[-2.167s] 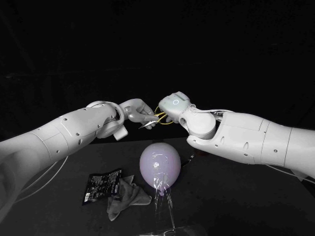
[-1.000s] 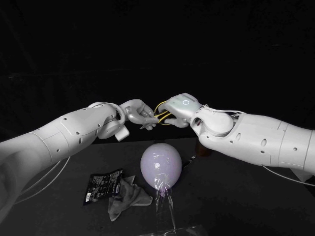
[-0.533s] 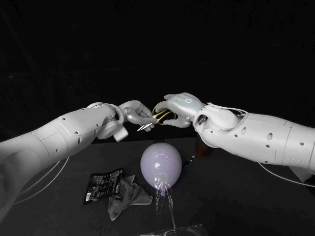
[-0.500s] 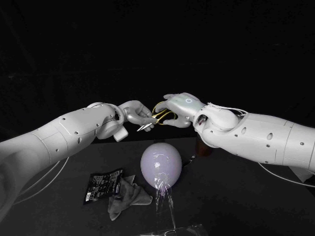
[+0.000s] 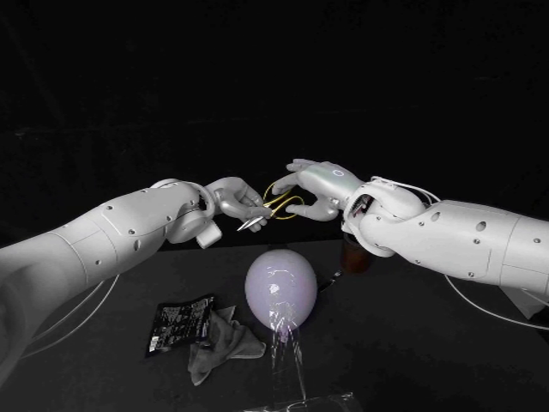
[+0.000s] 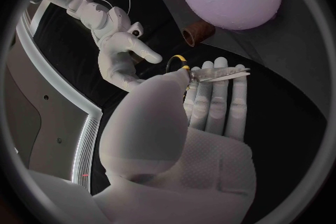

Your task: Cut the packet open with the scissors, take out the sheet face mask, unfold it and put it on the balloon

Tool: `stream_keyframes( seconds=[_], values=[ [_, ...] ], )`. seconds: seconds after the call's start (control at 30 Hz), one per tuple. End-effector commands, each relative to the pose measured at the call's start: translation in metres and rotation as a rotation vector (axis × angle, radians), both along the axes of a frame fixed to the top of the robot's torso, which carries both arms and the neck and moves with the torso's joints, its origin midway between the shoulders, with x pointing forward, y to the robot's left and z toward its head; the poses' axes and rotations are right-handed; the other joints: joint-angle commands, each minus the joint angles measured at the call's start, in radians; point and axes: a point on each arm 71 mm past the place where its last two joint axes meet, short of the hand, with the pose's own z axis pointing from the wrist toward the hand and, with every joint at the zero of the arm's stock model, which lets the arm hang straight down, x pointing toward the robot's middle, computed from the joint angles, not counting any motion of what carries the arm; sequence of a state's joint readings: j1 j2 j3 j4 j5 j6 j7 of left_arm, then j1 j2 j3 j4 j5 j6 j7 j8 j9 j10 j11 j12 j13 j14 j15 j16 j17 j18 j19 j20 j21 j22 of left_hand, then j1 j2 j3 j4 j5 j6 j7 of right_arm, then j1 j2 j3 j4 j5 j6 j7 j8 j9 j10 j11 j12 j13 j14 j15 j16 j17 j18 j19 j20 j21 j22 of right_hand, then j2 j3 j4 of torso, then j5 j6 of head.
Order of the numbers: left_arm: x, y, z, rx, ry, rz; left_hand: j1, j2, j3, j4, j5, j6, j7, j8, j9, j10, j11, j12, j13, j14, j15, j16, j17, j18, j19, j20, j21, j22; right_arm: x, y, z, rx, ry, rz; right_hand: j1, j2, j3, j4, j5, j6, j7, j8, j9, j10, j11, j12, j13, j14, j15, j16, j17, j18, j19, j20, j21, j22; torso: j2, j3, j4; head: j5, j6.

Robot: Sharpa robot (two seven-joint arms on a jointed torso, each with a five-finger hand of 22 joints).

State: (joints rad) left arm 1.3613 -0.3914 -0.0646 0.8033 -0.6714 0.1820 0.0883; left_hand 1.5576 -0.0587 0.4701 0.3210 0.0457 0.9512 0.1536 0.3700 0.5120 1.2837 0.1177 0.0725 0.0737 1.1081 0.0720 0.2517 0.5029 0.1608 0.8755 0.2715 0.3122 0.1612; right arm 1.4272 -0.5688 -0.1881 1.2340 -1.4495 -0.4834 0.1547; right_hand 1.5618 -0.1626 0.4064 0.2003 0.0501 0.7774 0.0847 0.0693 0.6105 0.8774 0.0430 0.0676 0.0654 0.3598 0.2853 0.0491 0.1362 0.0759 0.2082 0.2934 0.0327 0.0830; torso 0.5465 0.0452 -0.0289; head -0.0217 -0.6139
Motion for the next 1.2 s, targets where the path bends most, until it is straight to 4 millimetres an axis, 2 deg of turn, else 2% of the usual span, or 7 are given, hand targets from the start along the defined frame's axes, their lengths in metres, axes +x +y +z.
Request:
stream_keyframes(
  seconds=[0.03,0.2,0.47,0.63,0.7,0.8,1.2],
  values=[
    [-0.001,0.0,0.001,-0.017,0.013,-0.005,0.001,-0.001,0.081,-0.074,0.003,-0.002,-0.002,0.005,0.01,0.031,-0.024,-0.002,0.001,0.002,-0.007,0.003,0.001,0.018,-0.01,0.0,0.005,0.001,0.0,-0.009,0.009,0.254,0.104,0.055,0.01,0.001,0.023,-0.011,0.0,0.012,0.028,0.006,-0.008,0.028,0.032,0.008,0.001,0.049,-0.004,0.013,0.014,-0.003,0.0,0.0,-0.001,-0.001,0.0,0.0001,0.0003,-0.002,0.003],
    [-0.001,0.003,0.002,-0.037,0.002,0.005,-0.003,-0.002,0.085,-0.075,0.002,-0.003,-0.002,0.005,0.013,0.031,-0.024,-0.003,0.001,0.001,-0.007,0.003,0.002,0.018,-0.011,0.0,0.006,0.001,0.001,-0.034,0.016,0.467,0.173,0.011,-0.011,-0.006,0.062,-0.02,0.001,0.035,0.049,0.004,-0.031,0.102,0.167,0.01,-0.001,0.41,-0.078,0.127,0.108,0.061,0.187,-0.002,0.05,0.057,-0.001,-0.0001,-0.0004,-0.003,0.006],
    [-0.006,0.011,0.006,-0.075,-0.036,0.014,-0.01,-0.006,0.094,-0.081,0.002,-0.008,-0.002,0.005,0.018,0.027,-0.023,-0.005,0.001,-0.002,-0.006,0.0,0.005,0.017,-0.01,0.001,0.009,0.004,0.017,-0.091,0.019,0.658,0.269,-0.184,-0.072,-0.007,0.063,-0.025,0.01,0.081,0.123,0.019,-0.055,0.218,0.104,0.022,0.005,0.809,-0.204,0.308,0.182,0.111,0.746,-0.095,0.322,0.201,0.0,-0.0004,0.0004,-0.005,0.009],
    [-0.01,0.016,0.008,-0.085,-0.049,0.016,-0.015,-0.007,0.1,-0.085,0.002,-0.009,-0.001,0.005,0.022,0.027,-0.023,-0.004,0.001,-0.002,-0.005,-0.001,0.007,0.019,-0.006,0.001,0.014,0.006,0.026,-0.11,0.01,0.667,0.387,-0.295,-0.18,-0.034,0.004,0.023,0.056,0.117,0.097,0.024,-0.07,0.307,0.061,0.026,0.008,1.143,-0.279,0.601,0.336,0.106,1.029,-0.182,0.524,0.3,0.002,0.0003,0.0011,-0.004,0.008],
    [-0.011,0.017,0.008,-0.086,-0.052,0.015,-0.016,-0.008,0.101,-0.086,0.002,-0.009,-0.001,0.005,0.023,0.027,-0.023,-0.004,0.001,-0.002,-0.005,-0.001,0.008,0.019,-0.005,0.001,0.015,0.007,0.028,-0.112,0.005,0.66,0.437,-0.323,-0.235,-0.036,-0.039,0.052,0.058,0.108,0.103,0.02,-0.083,0.304,0.062,0.001,0.009,1.165,-0.275,1.145,0.874,0.05,1.153,-0.185,0.865,0.662,0.002,0.0006,0.0009,-0.004,0.007],
    [-0.012,0.018,0.008,-0.087,-0.054,0.014,-0.016,-0.008,0.101,-0.086,0.002,-0.009,-0.001,0.005,0.023,0.027,-0.023,-0.004,0.001,-0.002,-0.005,-0.001,0.008,0.019,-0.005,0.001,0.016,0.007,0.029,-0.109,-0.002,0.645,0.501,-0.341,-0.256,-0.025,-0.072,0.059,0.067,0.097,0.109,0.021,-0.093,0.294,0.066,-0.001,0.011,1.168,-0.258,1.283,1.023,0.029,1.175,-0.181,1.021,0.835,0.002,0.0003,0.0004,-0.003,0.006],
    [-0.013,0.014,0.008,-0.09,-0.055,0.001,-0.017,-0.008,0.103,-0.087,0.003,-0.009,-0.001,0.005,0.024,0.027,-0.022,-0.004,0.001,-0.002,-0.005,-0.001,0.009,0.019,-0.004,0.0,0.017,0.007,0.02,-0.067,-0.025,0.575,0.692,-0.284,-0.28,-0.006,-0.162,0.07,0.022,0.066,0.126,0.024,-0.114,0.246,0.091,-0.003,0.011,1.161,-0.24,1.392,1.147,0.013,1.171,-0.154,1.189,1.026,0.001,-0.0005,0.0006,-0.004,0.003]
  ],
)
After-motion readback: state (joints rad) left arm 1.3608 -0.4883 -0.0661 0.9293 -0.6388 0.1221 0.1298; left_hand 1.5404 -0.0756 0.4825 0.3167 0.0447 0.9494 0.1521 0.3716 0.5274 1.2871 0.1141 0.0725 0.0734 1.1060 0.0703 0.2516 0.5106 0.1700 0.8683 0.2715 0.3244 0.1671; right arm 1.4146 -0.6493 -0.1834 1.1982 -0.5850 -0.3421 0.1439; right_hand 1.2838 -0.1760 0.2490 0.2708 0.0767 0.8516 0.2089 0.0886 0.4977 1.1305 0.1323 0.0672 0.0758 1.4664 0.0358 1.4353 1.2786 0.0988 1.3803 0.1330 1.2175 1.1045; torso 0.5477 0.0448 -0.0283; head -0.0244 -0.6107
